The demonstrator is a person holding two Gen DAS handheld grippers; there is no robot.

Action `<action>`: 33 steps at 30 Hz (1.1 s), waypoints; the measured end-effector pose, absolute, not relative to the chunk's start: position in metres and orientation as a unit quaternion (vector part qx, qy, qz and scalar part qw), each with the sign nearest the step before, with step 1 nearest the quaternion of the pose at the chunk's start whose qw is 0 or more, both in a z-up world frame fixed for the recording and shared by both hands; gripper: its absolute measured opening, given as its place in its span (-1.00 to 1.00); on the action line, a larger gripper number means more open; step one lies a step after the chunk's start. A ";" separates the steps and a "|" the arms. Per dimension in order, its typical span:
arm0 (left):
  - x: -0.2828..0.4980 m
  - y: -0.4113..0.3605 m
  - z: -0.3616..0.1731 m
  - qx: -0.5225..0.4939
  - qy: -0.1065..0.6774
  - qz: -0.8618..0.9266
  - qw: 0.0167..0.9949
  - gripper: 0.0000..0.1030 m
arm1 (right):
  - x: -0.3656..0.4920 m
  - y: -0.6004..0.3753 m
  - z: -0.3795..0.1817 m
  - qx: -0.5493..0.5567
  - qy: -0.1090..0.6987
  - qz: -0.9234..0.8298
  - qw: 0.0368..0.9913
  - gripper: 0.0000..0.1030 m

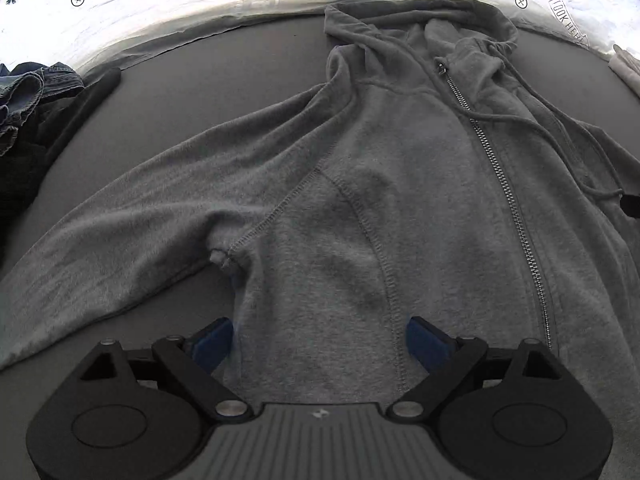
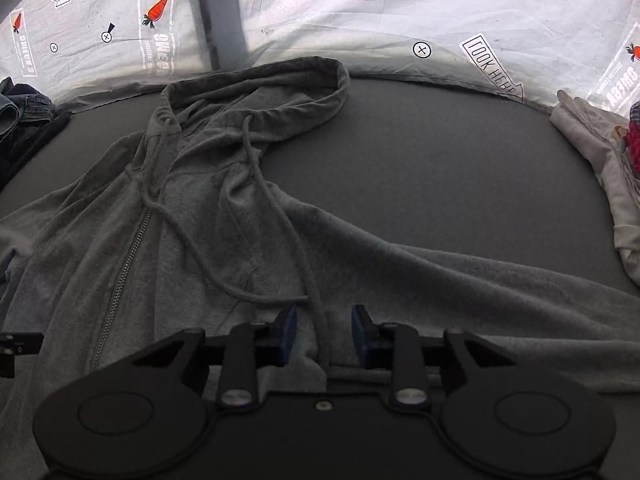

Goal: Fold clothes

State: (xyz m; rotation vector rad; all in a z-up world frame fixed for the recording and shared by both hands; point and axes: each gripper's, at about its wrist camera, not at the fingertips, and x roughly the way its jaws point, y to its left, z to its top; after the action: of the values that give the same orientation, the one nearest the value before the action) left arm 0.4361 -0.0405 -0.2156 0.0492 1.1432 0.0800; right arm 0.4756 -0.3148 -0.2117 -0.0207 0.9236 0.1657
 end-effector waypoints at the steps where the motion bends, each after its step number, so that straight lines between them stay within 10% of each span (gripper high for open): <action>1: 0.432 -0.039 -0.218 0.015 0.543 0.043 0.838 0.87 | 0.475 -0.316 -0.214 -0.002 0.444 0.081 0.892 -0.42; 3: 0.433 -0.028 -0.220 -0.015 0.555 0.044 0.831 0.92 | 0.477 -0.320 -0.215 0.018 0.441 0.088 0.893 -0.93; 18: 0.428 -0.027 -0.225 -0.029 0.546 0.047 0.836 1.00 | 0.456 -0.335 -0.122 0.313 0.288 0.185 0.886 -0.93; 22: 0.427 -0.028 -0.225 -0.027 0.543 0.045 0.838 1.00 | 0.461 -0.317 -0.152 0.278 0.366 0.164 0.873 -0.91; 28: 0.421 -0.029 -0.225 -0.025 0.531 0.045 0.846 1.00 | 0.448 -0.310 -0.194 0.221 0.464 0.108 0.851 -0.65; 30: 0.419 -0.029 -0.225 -0.025 0.529 0.046 0.847 1.00 | 0.439 -0.316 -0.191 0.213 0.454 0.096 0.860 -0.15; 33: 0.412 -0.031 -0.223 -0.029 0.537 0.050 0.842 1.00 | 0.424 -0.324 -0.181 0.189 0.432 0.075 0.879 -0.05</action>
State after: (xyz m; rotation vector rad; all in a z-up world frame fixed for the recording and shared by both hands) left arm 0.4118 -0.0305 -0.2231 -0.0616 1.1334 0.1062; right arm 0.4235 -0.3236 -0.1811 0.3932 0.9002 0.1566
